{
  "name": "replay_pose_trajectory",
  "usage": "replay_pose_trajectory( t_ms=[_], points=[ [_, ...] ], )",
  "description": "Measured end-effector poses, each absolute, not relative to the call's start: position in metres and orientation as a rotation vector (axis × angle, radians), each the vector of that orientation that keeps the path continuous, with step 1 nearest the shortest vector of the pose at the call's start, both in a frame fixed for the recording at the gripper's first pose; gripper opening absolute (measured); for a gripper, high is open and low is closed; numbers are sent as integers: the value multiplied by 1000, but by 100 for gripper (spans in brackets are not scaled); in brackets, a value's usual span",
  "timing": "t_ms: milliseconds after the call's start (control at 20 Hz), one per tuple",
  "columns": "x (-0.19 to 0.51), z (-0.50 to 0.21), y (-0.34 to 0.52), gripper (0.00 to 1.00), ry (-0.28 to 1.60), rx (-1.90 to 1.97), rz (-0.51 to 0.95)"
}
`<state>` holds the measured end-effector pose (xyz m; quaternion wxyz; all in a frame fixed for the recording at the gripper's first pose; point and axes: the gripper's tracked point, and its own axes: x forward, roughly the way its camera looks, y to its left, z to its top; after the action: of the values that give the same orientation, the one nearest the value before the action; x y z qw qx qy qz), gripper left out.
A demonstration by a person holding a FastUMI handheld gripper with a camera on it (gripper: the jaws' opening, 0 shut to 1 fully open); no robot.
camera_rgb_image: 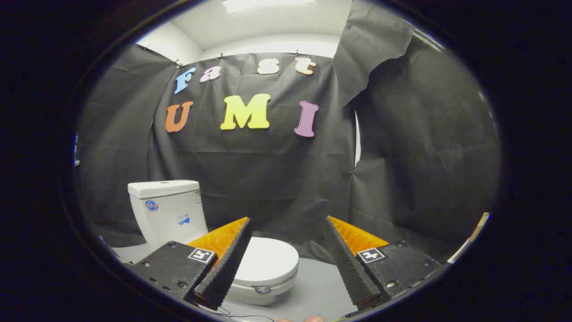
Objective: Open the toilet lid.
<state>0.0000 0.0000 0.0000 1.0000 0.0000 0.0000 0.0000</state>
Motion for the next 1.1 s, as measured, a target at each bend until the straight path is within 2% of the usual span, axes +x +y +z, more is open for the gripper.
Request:
replay_pose_trajectory(
  t_ms=[1100],
  points=[
    [2, -16, 10, 100, 55, -15, 10]
  ],
)
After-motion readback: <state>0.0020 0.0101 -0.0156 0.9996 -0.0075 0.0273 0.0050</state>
